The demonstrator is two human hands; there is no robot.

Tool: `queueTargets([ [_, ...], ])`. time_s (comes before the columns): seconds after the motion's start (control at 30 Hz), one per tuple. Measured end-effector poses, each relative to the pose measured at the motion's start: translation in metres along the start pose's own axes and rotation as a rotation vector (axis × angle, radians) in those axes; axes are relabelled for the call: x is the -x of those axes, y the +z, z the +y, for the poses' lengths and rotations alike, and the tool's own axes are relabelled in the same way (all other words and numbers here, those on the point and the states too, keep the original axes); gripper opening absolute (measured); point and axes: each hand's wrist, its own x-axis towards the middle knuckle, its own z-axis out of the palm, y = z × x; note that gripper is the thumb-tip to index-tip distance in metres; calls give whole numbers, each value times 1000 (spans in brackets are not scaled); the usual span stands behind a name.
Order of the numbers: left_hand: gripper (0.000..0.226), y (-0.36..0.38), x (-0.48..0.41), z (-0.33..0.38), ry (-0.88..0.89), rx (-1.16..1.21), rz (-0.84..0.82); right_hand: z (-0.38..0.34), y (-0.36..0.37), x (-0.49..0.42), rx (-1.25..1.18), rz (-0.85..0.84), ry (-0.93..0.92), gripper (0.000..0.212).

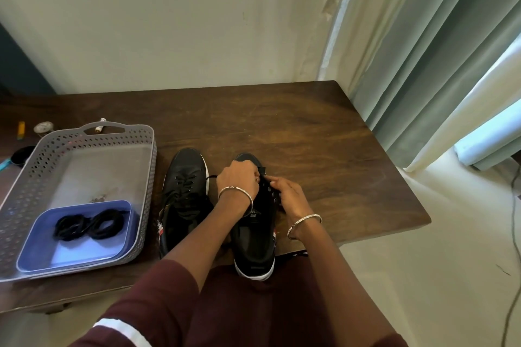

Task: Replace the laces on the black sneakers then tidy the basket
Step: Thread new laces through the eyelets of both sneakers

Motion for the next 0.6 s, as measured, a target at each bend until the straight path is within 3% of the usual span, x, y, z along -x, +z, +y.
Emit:
queueTargets([
  [0.17,8,5,-7,-11,-16,166,-53,4,-4,-9,24,19,-7,29],
  [0.37,16,7,-7,-22,0,325,-131,5,4,-25,211,149,-109,5],
  [0.43,18,5,1,-22,-5,341,-66,0,5,-26,384,163,-155,9],
  [0.5,21,-1,18,-15,-15,234,112,-4,5,-25,531,188,-176,11],
  [0.6,38,-3,53,1,-50,145,259,-2,1,-28,497,200,-128,10],
])
